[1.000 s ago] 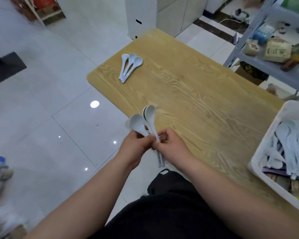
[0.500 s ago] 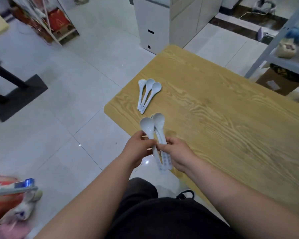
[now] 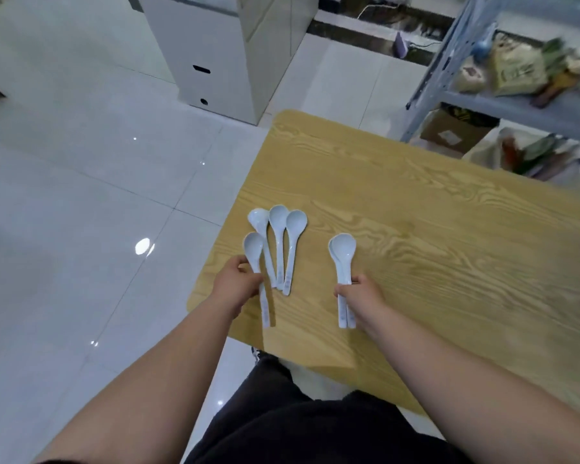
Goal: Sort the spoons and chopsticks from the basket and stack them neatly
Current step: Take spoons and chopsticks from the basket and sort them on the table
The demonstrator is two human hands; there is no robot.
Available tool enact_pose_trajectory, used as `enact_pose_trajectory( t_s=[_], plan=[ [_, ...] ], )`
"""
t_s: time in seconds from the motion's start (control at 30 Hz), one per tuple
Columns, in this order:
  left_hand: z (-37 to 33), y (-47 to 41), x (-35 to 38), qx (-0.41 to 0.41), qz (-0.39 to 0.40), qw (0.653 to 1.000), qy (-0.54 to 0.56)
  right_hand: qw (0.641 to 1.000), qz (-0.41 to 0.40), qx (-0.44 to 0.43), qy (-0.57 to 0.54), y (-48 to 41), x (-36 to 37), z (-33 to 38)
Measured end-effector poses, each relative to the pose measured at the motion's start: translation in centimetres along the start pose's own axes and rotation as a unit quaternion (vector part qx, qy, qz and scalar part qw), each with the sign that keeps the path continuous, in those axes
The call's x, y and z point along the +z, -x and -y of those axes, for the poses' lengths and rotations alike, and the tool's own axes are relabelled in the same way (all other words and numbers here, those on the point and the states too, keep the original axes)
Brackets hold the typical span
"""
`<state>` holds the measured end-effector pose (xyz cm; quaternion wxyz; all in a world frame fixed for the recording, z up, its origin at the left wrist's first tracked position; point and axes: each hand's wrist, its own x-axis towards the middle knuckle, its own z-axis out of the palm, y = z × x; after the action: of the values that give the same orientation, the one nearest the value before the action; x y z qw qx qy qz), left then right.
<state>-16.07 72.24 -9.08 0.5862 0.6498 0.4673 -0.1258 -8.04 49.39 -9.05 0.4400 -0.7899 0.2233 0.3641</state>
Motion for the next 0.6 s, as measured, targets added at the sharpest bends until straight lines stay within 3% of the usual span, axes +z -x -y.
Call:
enact_pose_trajectory(
  t_s=[0.17, 0.37, 0.6],
  plan=[
    [-2.2, -3.6, -1.0, 0.050, 0.014, 0.987, -0.149, 1.000, -0.020, -0.002, 0.015, -1.3, 4.2, 2.9],
    [-2.3, -4.4, -1.7, 0.132, 0.061, 0.970, -0.197, 0.996, 0.024, -0.057, 0.069, -1.1, 7.1, 5.2],
    [-1.6, -5.1, -2.3, 0.194, 0.150, 0.916, -0.319, 0.982, 0.040, -0.117, 0.145, 0.1, 7.2, 5.1]
  ],
)
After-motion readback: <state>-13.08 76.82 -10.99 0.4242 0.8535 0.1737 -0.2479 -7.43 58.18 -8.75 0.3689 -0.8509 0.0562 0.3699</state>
